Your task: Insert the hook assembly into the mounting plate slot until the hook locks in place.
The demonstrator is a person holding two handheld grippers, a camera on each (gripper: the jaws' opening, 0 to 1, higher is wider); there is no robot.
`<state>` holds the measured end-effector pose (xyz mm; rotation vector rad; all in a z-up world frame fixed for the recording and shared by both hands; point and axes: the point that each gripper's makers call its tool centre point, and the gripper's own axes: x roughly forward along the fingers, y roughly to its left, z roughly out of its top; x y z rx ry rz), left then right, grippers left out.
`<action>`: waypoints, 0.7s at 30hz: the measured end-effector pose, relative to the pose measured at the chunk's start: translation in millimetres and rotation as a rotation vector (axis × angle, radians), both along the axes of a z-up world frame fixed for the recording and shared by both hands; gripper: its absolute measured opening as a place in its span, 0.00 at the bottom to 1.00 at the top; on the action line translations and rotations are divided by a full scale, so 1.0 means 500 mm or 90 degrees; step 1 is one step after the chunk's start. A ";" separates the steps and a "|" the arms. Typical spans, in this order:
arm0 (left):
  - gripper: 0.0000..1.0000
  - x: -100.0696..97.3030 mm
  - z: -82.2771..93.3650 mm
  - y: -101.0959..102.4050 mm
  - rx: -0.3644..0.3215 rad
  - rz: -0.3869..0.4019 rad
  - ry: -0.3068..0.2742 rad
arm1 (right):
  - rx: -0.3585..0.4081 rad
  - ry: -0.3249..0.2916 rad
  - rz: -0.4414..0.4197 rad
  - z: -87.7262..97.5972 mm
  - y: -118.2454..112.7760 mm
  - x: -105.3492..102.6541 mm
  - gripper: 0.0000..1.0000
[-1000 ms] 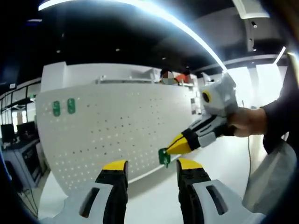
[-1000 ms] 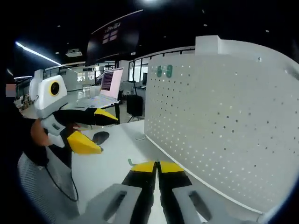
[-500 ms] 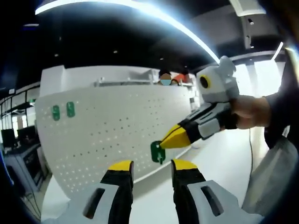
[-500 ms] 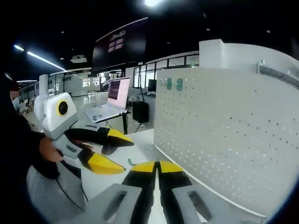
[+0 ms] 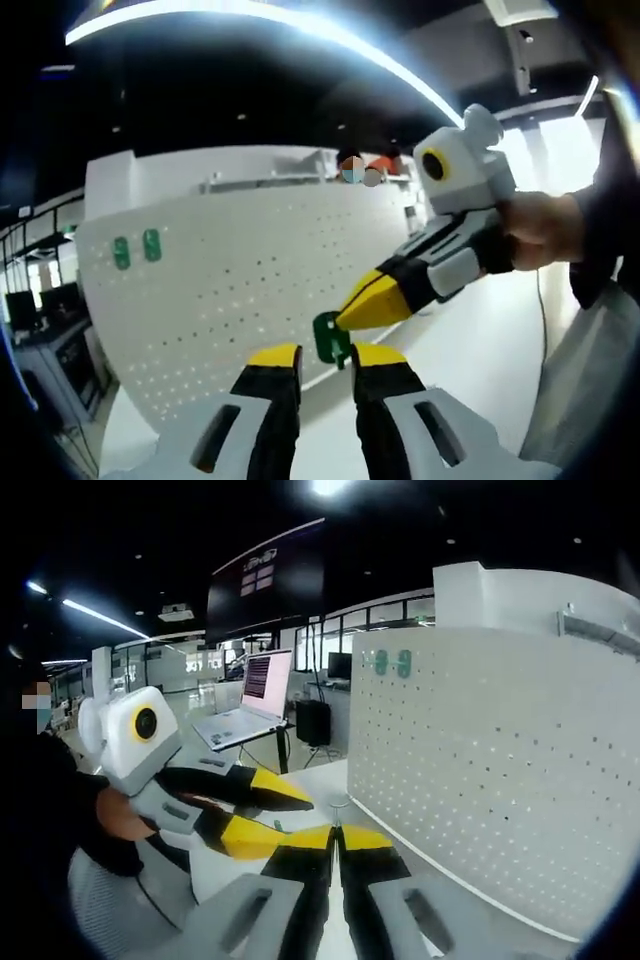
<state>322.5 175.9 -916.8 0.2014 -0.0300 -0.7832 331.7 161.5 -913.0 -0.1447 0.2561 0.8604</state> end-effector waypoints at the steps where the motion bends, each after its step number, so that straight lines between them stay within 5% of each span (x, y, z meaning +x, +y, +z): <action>1: 0.18 0.000 0.001 0.000 0.001 0.000 -0.002 | 0.001 0.001 0.001 0.000 0.002 0.000 0.00; 21: 0.10 -0.001 -0.001 0.000 0.025 0.000 -0.020 | 0.017 0.013 0.017 0.001 0.024 -0.014 0.00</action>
